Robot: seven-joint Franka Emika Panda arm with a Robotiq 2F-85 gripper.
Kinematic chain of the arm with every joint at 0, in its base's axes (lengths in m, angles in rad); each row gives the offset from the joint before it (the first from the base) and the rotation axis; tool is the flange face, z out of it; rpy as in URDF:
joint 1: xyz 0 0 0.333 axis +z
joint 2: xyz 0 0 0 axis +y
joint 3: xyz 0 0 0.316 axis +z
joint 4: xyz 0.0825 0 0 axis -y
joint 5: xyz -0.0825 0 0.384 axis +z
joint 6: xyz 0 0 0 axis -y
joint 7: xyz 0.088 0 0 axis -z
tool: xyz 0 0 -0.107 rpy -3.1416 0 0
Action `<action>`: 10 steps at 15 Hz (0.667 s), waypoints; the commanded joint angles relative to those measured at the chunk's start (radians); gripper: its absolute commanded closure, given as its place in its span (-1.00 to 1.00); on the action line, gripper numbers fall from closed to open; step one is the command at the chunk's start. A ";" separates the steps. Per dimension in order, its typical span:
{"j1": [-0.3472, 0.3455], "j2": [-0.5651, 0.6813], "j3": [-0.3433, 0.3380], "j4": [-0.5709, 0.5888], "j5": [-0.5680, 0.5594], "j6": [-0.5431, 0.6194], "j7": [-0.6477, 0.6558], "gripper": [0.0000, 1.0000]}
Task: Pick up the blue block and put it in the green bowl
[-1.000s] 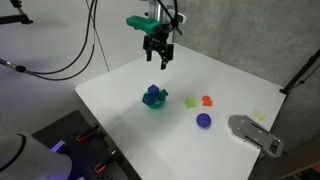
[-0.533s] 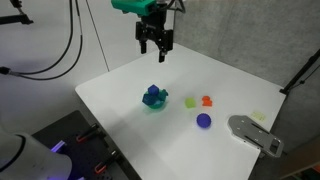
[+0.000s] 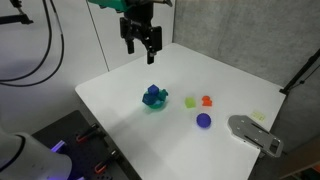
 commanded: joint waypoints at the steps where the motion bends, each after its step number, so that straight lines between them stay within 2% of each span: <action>1: 0.003 -0.076 0.009 -0.047 -0.001 0.011 0.017 -1.00; 4: 0.017 -0.109 0.040 -0.077 0.003 0.021 0.056 -1.00; 10: 0.039 -0.122 0.149 -0.098 0.012 0.015 0.297 -1.00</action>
